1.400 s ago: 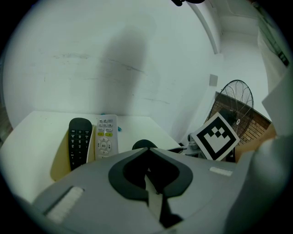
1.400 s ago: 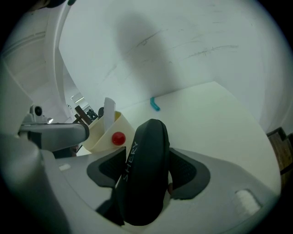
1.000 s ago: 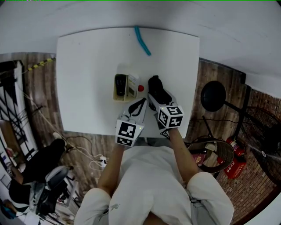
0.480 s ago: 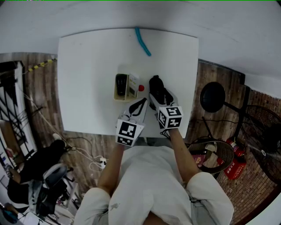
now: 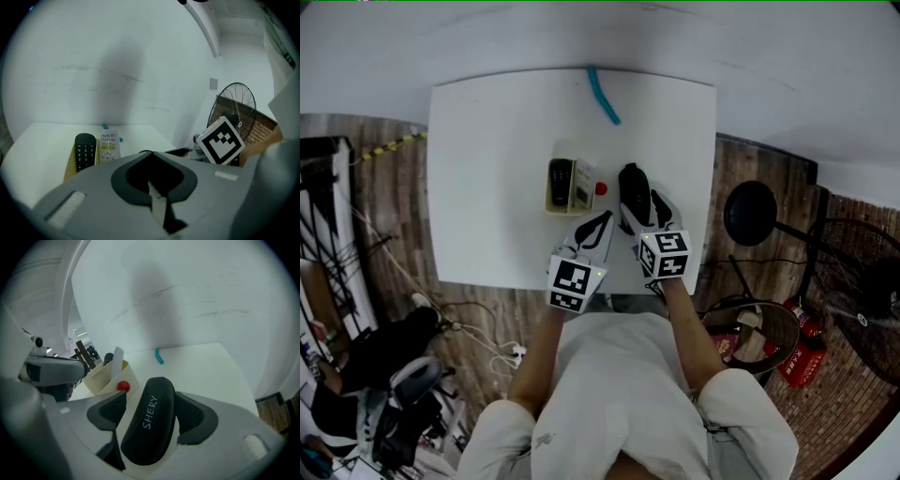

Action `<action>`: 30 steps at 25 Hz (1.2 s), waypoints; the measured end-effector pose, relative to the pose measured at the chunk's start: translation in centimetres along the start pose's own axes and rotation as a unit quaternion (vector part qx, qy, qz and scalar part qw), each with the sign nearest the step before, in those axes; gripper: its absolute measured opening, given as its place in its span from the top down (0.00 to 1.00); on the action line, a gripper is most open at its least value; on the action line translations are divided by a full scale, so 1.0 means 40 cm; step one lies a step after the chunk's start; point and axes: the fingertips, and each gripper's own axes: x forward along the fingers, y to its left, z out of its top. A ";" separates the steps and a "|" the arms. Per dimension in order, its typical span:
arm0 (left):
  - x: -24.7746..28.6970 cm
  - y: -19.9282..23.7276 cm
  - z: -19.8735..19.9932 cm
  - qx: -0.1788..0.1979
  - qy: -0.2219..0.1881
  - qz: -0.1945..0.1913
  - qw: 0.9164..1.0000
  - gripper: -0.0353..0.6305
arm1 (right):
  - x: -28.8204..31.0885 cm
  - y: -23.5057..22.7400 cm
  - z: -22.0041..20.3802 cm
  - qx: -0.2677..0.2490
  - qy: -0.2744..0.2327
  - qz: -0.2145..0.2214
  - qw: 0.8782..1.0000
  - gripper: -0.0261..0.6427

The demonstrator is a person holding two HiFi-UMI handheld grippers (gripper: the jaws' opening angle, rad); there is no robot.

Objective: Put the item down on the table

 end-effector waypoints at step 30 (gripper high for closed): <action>-0.221 -0.033 0.079 0.054 -0.076 0.005 0.996 0.92 | -0.387 0.163 0.143 -0.108 -0.191 -0.041 0.975 0.96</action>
